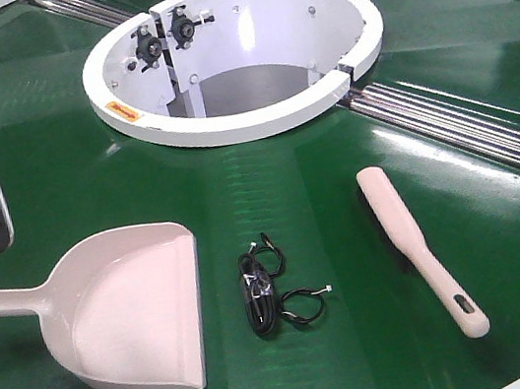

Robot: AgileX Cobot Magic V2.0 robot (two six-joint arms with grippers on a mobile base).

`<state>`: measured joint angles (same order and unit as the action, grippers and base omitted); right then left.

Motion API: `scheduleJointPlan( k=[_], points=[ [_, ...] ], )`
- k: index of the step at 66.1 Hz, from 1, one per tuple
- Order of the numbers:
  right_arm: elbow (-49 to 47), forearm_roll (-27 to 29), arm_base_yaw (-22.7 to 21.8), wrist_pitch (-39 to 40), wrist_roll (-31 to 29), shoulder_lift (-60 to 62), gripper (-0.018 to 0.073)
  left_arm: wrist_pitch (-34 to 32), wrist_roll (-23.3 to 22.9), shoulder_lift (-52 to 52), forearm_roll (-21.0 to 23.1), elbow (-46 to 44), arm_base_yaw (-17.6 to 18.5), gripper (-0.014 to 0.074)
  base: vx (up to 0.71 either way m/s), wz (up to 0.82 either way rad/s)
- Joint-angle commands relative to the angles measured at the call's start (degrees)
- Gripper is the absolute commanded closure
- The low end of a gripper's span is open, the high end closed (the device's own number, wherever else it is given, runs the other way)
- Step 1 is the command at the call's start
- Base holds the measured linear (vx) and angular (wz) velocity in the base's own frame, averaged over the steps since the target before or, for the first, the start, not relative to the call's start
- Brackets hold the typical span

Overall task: Clean and inspect green conveyor with broom and dustpan
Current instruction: 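Lower the left gripper onto the pink dustpan handle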

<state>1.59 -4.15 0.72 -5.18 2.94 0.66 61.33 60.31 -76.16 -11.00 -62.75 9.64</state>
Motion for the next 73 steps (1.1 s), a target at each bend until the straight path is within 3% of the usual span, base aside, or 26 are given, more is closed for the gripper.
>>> scheduleJointPlan(
  k=[1, 17, 32, 73],
  points=[
    [0.18, -0.23, 0.06, 4.04, -0.17, 0.62, 0.0568, -1.91, 2.93, -0.57, -2.02, -1.91, 0.25, 0.0038, 0.0, 0.0],
    [0.18, -0.23, 0.06, 4.03, -0.18, 0.62, 0.0568, -4.79, 4.44, -6.45, -7.29, -1.91, 0.25, 0.0038, 0.0, 0.0],
    [0.18, -0.23, 0.06, 4.03, -0.18, 0.62, 0.0568, -9.44, 5.13, -10.22, -8.89, -1.91, 0.25, 0.0038, 0.0, 0.0],
    [0.18, -0.23, 0.06, 4.03, -0.18, 0.62, 0.0568, -12.85, 7.81, -17.34, -8.63, -3.06, 0.25, 0.0038, 0.0, 0.0]
  ],
)
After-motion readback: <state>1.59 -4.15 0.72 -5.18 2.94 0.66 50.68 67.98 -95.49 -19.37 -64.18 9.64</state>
